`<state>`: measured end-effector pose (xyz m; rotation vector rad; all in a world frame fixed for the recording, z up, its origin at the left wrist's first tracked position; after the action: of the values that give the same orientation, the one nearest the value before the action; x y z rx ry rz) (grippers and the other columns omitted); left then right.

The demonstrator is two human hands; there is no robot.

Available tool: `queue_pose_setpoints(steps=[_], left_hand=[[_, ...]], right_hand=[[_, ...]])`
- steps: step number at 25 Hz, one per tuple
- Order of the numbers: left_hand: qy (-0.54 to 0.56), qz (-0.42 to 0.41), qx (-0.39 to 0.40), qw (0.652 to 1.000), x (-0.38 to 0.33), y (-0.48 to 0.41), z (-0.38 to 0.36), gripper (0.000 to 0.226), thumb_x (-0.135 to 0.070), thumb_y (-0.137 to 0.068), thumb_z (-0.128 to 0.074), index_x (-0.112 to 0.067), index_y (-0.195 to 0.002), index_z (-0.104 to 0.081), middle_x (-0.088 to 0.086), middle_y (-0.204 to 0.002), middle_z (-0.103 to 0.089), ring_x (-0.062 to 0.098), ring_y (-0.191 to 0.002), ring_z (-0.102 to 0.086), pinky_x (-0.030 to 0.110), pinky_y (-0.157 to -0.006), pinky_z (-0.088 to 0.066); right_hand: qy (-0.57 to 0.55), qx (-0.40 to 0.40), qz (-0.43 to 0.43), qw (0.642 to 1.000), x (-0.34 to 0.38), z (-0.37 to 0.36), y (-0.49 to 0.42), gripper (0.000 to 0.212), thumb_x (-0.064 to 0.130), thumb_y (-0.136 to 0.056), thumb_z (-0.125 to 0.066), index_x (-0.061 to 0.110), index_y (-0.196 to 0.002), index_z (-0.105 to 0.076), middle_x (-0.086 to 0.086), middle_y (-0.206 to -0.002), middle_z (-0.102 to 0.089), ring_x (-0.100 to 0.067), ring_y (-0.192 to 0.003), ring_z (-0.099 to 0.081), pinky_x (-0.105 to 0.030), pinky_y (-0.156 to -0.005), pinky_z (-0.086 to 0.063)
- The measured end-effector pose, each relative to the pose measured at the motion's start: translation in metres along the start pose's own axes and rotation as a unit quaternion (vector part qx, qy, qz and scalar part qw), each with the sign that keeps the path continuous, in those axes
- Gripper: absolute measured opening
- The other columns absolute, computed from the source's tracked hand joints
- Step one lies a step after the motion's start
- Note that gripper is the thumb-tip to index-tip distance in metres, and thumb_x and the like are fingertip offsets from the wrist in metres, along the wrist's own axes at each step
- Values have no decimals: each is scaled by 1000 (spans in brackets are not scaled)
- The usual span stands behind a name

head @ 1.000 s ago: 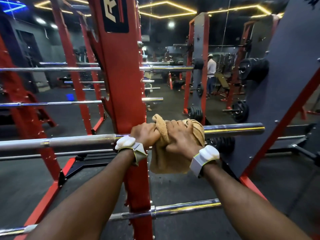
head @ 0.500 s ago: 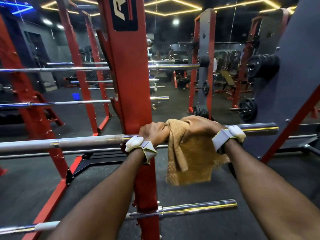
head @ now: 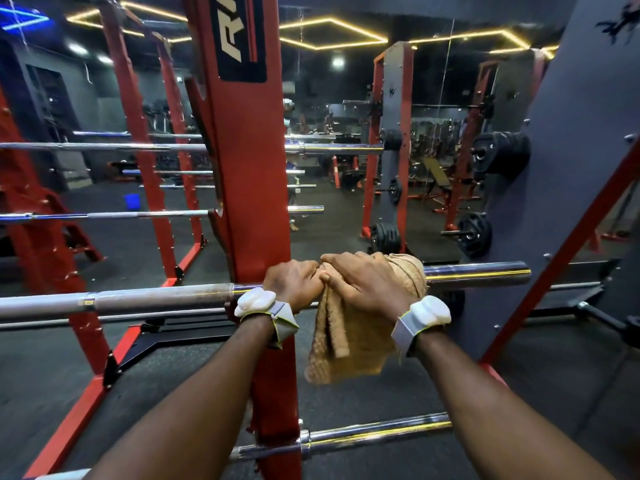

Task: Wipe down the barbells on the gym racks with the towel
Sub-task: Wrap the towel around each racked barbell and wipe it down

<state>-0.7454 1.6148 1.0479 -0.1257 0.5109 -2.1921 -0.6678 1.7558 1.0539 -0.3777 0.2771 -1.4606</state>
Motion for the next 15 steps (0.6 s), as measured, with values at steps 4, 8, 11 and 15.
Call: queue_pose_setpoints(steps=[4, 8, 11, 15], left_hand=[[2, -1, -50, 999, 2, 4, -3, 42, -44, -88, -28, -18, -93, -60, 8, -90, -70, 35, -84, -64, 34, -63, -43], [-7, 26, -38, 999, -8, 1, -3, 34, -37, -88, -32, -15, -84, -57, 9, -88, -70, 34, -82, -65, 33, -63, -44], [-11, 42, -32, 999, -12, -1, -2, 30, -36, -90, -36, -17, -73, -50, 10, -88, -70, 33, -82, -64, 31, -61, -35], [-12, 25, -48, 998, -7, 1, -3, 30, -36, -90, -35, -18, -76, -54, 8, -89, -70, 32, -82, -64, 31, -61, -33]], right_hand=[[59, -21, 5, 998, -33, 9, 0, 52, 59, -100, -17, 23, -98, -56, -4, -100, -71, -33, -97, -65, -42, -75, -40], [87, -60, -79, 991, -23, 0, -5, 49, 46, -102, -20, 22, -84, -58, -4, -92, -73, -31, -91, -66, -40, -76, -34], [80, -160, -81, 981, 9, -15, 1, 39, 39, -99, -26, 25, -82, -58, 2, -84, -69, -25, -80, -63, -41, -75, -31], [98, -221, -12, 970, 3, -25, 32, 37, 40, -99, -36, 22, -115, -64, 5, -106, -66, -21, -97, -58, -43, -86, -37]])
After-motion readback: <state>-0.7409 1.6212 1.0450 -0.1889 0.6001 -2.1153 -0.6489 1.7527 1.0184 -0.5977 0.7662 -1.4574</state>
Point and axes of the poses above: each hand's wrist, its own y-axis away from the middle knuckle, its own z-axis out of the back of the hand, x = y × z, the point moved 2 cm from there along -y, towards the middle knuckle
